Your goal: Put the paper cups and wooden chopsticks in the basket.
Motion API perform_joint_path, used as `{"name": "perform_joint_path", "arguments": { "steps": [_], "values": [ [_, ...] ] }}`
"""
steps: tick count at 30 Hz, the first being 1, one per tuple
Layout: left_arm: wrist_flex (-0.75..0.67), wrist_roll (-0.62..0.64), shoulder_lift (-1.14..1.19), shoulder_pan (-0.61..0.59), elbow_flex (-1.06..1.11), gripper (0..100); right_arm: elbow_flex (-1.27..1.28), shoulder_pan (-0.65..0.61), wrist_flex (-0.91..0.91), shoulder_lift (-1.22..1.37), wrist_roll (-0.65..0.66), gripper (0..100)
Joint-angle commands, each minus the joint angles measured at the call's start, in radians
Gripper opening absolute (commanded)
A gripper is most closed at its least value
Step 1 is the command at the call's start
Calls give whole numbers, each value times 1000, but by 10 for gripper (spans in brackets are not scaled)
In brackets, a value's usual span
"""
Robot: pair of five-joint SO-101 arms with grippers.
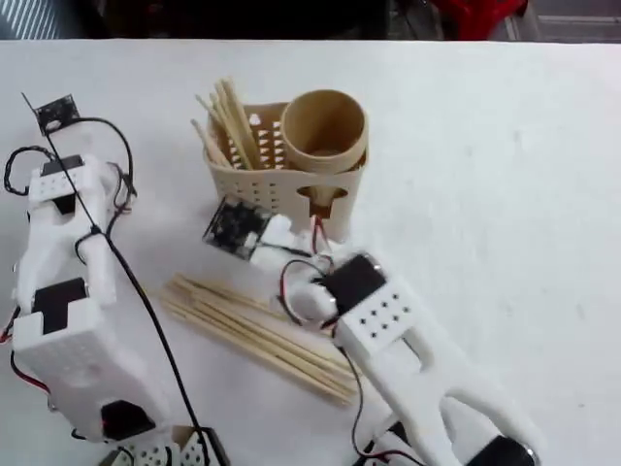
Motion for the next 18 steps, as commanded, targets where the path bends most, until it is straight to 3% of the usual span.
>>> {"name": "perform_joint_path", "arguments": {
  "steps": [1, 7, 18],
  "values": [
    [-14, -12, -5, 7, -6, 124, 63, -10, -127, 87, 44, 163],
    [-14, -12, -5, 7, -6, 124, 133, -7, -325, 259, 48, 131],
    [-14, -12, -5, 7, -6, 124, 127, -5, -404, 443, 48, 131]
  ]
}}
